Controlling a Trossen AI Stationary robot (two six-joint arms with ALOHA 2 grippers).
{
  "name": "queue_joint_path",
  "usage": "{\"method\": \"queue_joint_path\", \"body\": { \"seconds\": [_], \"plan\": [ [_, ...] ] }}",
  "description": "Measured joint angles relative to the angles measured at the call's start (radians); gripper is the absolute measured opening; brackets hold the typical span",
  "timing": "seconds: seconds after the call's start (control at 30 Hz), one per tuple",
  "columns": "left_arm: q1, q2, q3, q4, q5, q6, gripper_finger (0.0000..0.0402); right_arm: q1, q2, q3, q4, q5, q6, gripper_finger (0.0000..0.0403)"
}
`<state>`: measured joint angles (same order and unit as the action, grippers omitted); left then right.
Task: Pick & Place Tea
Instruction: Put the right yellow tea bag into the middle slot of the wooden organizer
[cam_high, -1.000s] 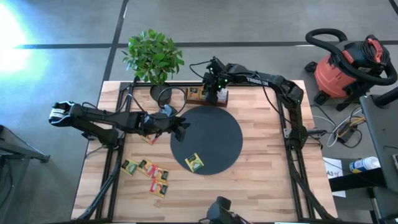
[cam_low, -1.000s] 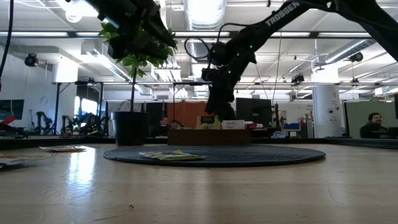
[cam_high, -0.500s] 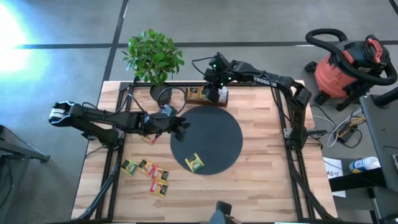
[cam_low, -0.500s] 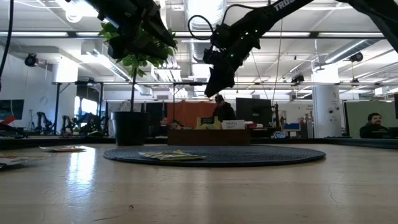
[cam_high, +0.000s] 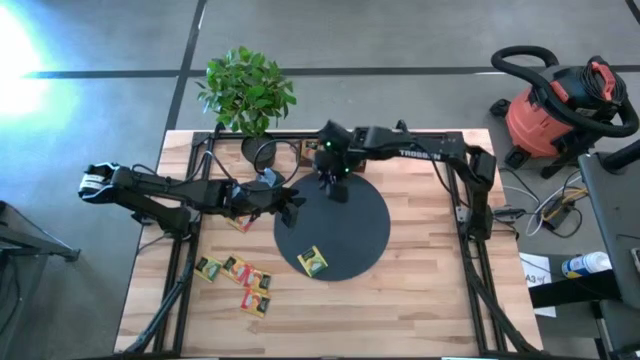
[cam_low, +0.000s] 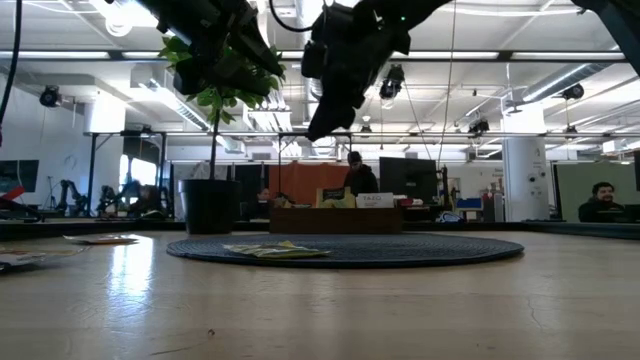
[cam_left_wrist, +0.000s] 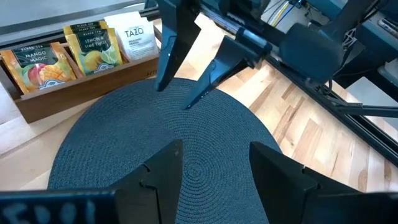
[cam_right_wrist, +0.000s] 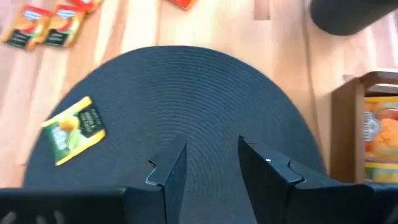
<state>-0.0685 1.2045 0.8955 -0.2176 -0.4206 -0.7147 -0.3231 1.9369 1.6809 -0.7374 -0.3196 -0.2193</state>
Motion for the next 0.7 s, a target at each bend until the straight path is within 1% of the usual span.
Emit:
{"method": "queue_joint_path", "body": {
  "seconds": [0.1, 0.23, 0.53, 0.7],
  "plan": [
    [0.0, 0.0, 0.0, 0.0, 0.0, 0.0, 0.0161, 0.013, 0.0, 0.006, 0.001, 0.028, 0.035, 0.0132],
    [0.0, 0.0, 0.0, 0.0, 0.0, 0.0, 0.0161, 0.014, 0.0, 0.011, 0.003, 0.031, 0.067, 0.0128],
    [0.001, 0.0, 0.0, 0.0, 0.0, 0.0, 0.0161, 0.011, 0.0, 0.011, -0.004, 0.034, 0.081, 0.0125],
    [0.001, 0.0, 0.0, 0.0, 0.0, 0.0, 0.0161, 0.014, 0.0, 0.011, -0.056, 0.034, 0.045, 0.0119]
  ]
}}
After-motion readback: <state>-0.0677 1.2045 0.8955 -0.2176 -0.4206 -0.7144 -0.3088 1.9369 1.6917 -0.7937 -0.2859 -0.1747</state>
